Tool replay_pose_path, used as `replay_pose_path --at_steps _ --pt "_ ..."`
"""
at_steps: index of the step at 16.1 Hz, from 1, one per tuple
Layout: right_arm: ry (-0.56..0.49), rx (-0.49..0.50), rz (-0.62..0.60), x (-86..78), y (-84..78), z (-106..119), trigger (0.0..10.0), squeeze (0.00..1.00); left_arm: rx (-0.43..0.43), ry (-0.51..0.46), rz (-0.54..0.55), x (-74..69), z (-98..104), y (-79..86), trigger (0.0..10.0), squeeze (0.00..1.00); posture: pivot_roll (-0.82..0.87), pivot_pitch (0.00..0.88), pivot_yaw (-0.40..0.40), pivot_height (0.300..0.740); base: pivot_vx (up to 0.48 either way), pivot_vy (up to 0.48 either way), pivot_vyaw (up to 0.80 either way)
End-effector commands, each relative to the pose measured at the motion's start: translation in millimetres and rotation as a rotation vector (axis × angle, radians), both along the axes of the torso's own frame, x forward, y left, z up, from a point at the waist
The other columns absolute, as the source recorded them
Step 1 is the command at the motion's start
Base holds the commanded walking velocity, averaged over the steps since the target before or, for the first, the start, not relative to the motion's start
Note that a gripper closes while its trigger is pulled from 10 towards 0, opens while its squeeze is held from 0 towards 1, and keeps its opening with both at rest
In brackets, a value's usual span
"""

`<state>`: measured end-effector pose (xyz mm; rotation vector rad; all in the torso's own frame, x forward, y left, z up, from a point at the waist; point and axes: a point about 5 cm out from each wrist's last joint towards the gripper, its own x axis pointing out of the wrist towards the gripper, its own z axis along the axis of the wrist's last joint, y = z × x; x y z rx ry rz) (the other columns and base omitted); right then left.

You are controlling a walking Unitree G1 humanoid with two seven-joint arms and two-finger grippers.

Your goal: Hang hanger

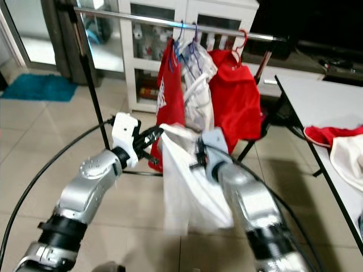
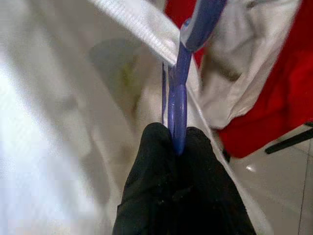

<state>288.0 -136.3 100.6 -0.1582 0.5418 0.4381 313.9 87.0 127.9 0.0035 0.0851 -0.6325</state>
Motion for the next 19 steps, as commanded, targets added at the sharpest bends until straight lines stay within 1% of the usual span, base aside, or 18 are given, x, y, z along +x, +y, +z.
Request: replay_pose_path --at_steps 1,3,4,6,7,9,11,12,13,14,15,16,18,19 --pt "0.015 -0.016 0.041 -5.1 -6.1 4.9 10.0 0.0 0.004 -0.013 0.015 1.7 3.5 0.4 0.0 0.0 -0.13 0.0 -0.099 0.74 0.0 0.0 0.0" --pt "0.028 -0.025 0.051 -6.4 -10.9 5.0 10.0 0.0 0.014 -0.01 0.014 2.3 2.4 -0.3 0.0 0.0 -0.13 0.0 -0.094 0.74 0.0 0.0 0.0" --pt "-0.011 -0.04 -0.038 1.3 -18.6 8.0 10.0 0.0 0.02 -0.006 -0.001 1.8 1.6 -2.8 0.0 0.0 -0.13 0.0 -0.095 0.74 0.0 0.0 0.0" --pt "-0.141 -0.048 -0.301 20.8 -34.1 20.5 10.0 0.0 0.022 0.001 -0.026 -0.1 0.6 -6.0 0.0 0.0 -0.13 0.0 -0.095 0.74 0.0 0.0 0.0" --pt "-0.165 -0.042 -0.335 23.7 -35.7 23.3 10.0 0.0 0.021 0.002 -0.028 -0.3 0.5 -6.4 0.0 0.0 -0.13 0.0 -0.095 0.74 0.0 0.0 0.0" --pt "-0.225 -0.022 -0.351 30.7 -26.4 30.9 10.0 0.0 0.012 0.008 -0.052 -2.6 0.5 -9.1 0.0 0.0 -0.13 0.0 -0.101 0.74 0.0 0.0 0.0" --pt "-0.321 0.048 -0.443 37.2 -27.0 43.3 10.0 0.0 0.012 0.014 -0.056 -3.4 0.1 -8.8 0.0 0.0 -0.12 0.0 -0.105 0.74 0.0 0.0 0.0" --pt "-0.335 0.059 -0.449 38.4 -26.1 45.3 10.0 0.0 0.014 0.017 -0.058 -3.9 -0.4 -8.9 0.0 0.0 -0.12 0.0 -0.105 0.74 0.0 0.0 0.0" --pt "-0.325 0.041 -0.413 39.1 -21.9 42.3 10.0 0.0 0.013 0.023 -0.068 -5.2 -1.3 -9.9 0.0 0.0 -0.12 0.0 -0.105 0.74 0.0 0.0 0.0" --pt "-0.242 -0.018 -0.317 35.5 -15.3 28.5 10.0 0.0 0.01 0.026 -0.079 -6.0 -1.5 -11.5 0.0 0.0 -0.12 0.0 -0.105 0.74 0.0 0.0 0.0" --pt "-0.136 -0.079 -0.143 26.5 -4.6 11.3 10.0 0.0 0.008 0.026 -0.085 -6.4 -1.3 -12.8 0.0 0.0 -0.12 0.0 -0.105 0.74 0.0 0.0 0.0" --pt "-0.035 -0.129 0.035 8.1 2.2 -6.6 10.0 0.0 0.006 0.021 -0.082 -5.6 -0.3 -13.4 0.0 0.0 -0.13 0.0 -0.104 0.74 0.0 0.0 0.0" --pt "0.006 -0.13 0.071 -0.2 0.8 -12.2 10.0 0.0 0.004 0.015 -0.071 -4.2 0.8 -12.6 0.0 0.0 -0.13 0.0 -0.102 0.74 0.0 0.0 0.0" --pt "0.052 -0.142 0.119 -8.7 -7.5 -15.1 10.0 0.0 0.008 0.01 -0.04 -1.0 2.2 -8.9 0.0 0.0 -0.13 0.0 -0.098 0.74 0.0 0.0 0.0"
